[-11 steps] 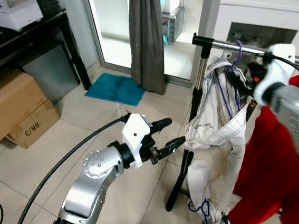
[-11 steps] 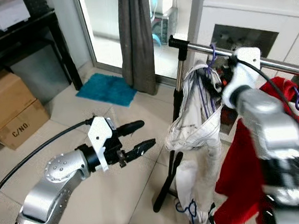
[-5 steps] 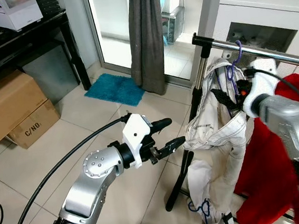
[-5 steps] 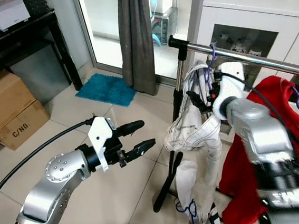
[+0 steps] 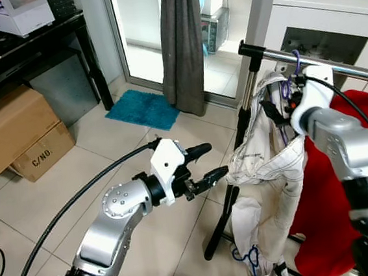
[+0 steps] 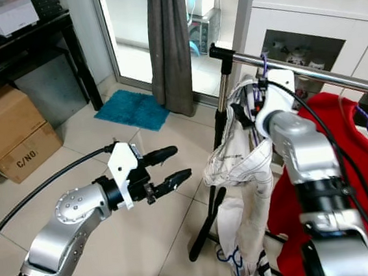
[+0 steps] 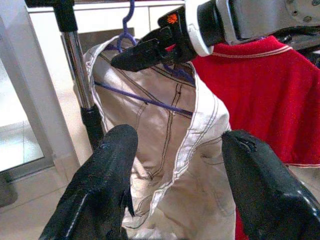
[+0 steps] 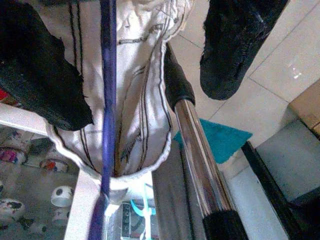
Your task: Hang hanger
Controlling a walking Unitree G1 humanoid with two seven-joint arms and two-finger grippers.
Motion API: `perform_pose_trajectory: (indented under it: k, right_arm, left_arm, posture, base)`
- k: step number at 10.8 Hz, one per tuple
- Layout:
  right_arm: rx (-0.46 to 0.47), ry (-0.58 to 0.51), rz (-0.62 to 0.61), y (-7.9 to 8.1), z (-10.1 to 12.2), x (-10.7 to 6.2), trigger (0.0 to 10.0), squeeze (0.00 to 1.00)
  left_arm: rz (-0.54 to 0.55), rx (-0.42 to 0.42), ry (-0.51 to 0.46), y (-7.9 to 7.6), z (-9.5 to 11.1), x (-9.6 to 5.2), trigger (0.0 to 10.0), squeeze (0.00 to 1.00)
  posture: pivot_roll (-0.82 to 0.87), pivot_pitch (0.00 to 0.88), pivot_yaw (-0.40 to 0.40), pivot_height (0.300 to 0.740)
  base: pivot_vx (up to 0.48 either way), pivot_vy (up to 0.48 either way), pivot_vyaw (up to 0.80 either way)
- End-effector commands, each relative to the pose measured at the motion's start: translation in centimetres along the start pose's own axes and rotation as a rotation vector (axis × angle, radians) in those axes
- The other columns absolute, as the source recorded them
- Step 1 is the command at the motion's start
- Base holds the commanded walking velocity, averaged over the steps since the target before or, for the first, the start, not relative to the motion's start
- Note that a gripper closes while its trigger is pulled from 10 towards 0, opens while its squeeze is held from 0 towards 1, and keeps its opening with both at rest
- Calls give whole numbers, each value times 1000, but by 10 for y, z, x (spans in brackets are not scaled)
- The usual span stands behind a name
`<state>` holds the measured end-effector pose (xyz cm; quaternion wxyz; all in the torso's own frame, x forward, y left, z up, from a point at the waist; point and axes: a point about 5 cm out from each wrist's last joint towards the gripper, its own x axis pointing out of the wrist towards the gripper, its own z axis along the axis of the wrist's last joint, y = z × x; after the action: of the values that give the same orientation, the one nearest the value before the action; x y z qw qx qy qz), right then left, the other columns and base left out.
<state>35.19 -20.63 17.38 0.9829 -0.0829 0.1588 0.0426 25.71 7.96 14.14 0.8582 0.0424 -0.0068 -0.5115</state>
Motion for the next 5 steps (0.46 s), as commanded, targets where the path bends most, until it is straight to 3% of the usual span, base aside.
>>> perform_pose_trajectory:
  k: [1, 3, 5]
  right_arm:
    - [16, -23, -15, -3, 6, 2, 10000, 0]
    - [132, -26, -48, -5, 3, 14, 10000, 0]
    - [152, -9, -76, -6, -1, 20, 7216, 0]
  left_arm:
    - [10, 8, 1, 3, 1, 0, 10000, 0]
    - [6, 8, 0, 3, 1, 0, 10000, 0]
    - [5, 10, 2, 3, 1, 1, 10000, 0]
  posture:
    - [28, 0, 7, 740]
    - [31, 0, 6, 740]
    - [36, 0, 5, 740]
  base:
    - [0, 0, 0]
    - [0, 0, 0]
    - [0, 0, 0]
